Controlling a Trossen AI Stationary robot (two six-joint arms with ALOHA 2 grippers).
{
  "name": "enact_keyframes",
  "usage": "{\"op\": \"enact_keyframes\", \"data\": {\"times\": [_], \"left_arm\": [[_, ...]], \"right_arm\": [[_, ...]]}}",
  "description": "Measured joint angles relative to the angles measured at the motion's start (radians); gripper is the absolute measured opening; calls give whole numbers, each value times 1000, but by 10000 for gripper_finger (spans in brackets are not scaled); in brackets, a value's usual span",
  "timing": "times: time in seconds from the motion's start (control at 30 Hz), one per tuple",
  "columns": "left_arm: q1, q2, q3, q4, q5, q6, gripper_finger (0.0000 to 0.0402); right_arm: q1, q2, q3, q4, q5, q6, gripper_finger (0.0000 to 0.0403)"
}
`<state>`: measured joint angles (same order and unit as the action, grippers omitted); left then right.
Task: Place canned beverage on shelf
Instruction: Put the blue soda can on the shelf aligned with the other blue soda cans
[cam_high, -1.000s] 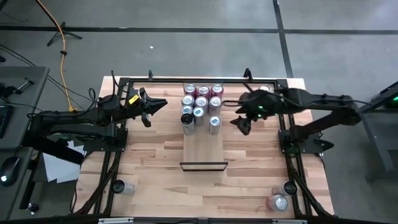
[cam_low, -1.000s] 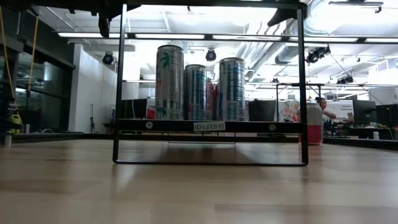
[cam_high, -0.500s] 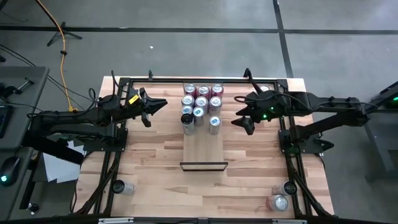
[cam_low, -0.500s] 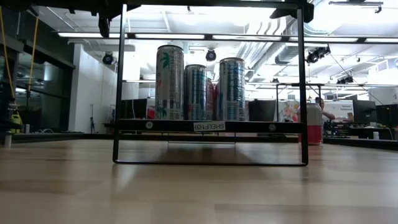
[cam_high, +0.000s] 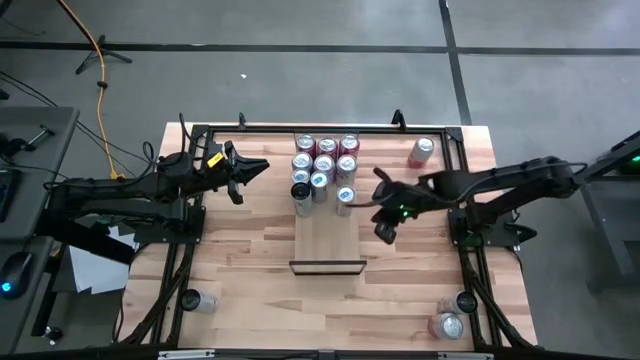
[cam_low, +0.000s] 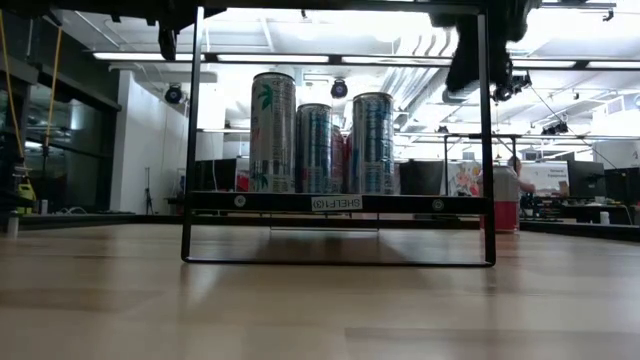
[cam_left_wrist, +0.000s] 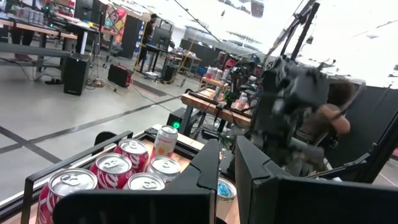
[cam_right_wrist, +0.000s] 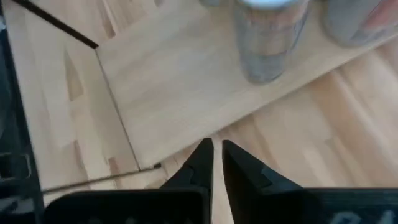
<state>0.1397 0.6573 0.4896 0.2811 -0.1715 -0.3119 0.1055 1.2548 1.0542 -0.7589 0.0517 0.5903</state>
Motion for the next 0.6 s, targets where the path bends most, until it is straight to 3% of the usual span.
{"op": "enact_keyframes", "data": {"times": [0.3, 0.6], "left_arm": [[0, 0, 0, 0, -27, 0, 1], [0, 0, 0, 0, -26, 0, 1]], "right_arm": [[-23, 9, -229, 392, 78, 162, 1], [-36, 92, -251, 569, 40, 170, 0]]}}
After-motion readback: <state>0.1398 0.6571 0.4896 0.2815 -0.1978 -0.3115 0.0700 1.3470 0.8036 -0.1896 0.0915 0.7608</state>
